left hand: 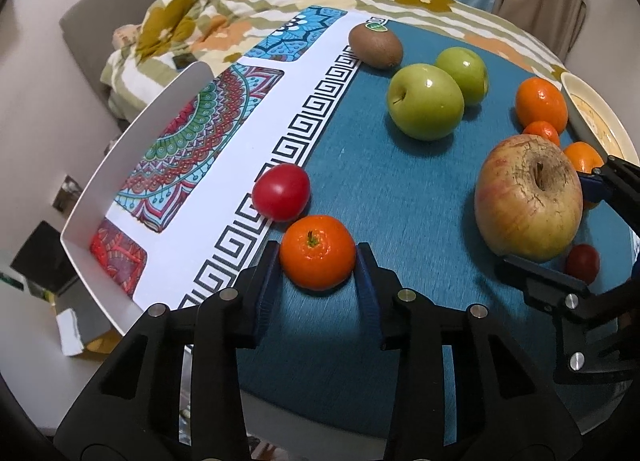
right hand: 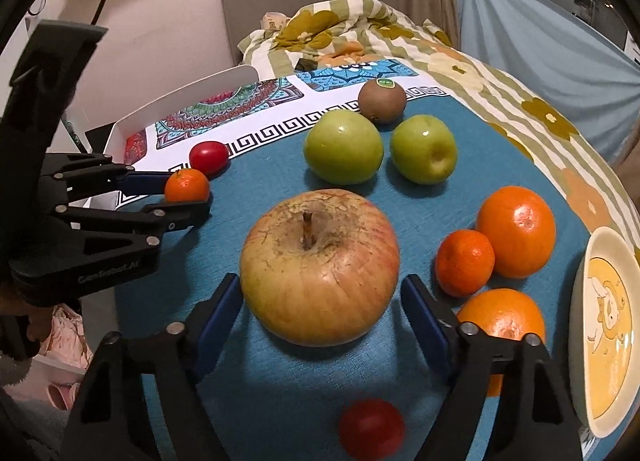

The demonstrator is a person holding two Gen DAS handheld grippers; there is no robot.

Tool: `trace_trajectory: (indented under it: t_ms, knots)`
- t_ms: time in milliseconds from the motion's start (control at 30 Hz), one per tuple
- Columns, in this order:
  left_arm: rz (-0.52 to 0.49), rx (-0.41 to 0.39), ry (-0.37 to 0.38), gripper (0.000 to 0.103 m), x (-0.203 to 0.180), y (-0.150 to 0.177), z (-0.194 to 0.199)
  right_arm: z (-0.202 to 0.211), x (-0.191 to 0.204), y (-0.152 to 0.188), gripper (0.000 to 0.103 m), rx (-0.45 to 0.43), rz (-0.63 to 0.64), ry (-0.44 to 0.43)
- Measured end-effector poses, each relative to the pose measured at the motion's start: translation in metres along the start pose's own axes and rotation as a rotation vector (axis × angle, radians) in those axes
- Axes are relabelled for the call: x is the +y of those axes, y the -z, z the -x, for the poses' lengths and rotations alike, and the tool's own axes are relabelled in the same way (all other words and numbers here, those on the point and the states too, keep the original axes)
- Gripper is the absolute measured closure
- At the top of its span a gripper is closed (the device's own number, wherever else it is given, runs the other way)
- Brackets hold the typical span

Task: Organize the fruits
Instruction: 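Grasp the small tangerine with the left gripper while the right gripper grasps the large apple, then carry the tangerine into the duck bowl and open the left gripper while the right carries the apple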

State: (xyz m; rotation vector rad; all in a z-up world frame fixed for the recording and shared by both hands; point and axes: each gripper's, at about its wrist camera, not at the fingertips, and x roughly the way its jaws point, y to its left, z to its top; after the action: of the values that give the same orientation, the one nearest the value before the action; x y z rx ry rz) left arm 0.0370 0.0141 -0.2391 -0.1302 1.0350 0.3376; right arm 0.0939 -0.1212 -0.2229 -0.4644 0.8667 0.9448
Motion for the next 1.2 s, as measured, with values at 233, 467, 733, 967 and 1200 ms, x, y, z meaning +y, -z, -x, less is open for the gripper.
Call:
trace_trajectory:
  t_ms: [233,467,733,967,1200]
  knots:
    - [0.016,-0.008,-0.005,0.061,0.005,0.003,0.011,0.001,0.003,0.0,0.034,-0.005,0.002,0.009]
    - [0.032,-0.04,-0.014,0.061,0.008,-0.002,0.033,0.012,0.001,-0.001,0.034,-0.034,-0.038,0.005]
    - [0.015,-0.091,-0.019,0.061,-0.004,-0.019,0.07,0.055,-0.01,-0.007,0.034,-0.105,-0.089,0.017]
    - [-0.04,-0.159,0.03,0.061,-0.033,-0.052,0.097,0.1,-0.039,-0.009,0.034,-0.162,-0.179,0.077]
    - [-0.176,-0.21,0.153,0.061,-0.09,-0.102,0.099,0.134,-0.09,0.003,0.034,-0.186,-0.321,0.221]
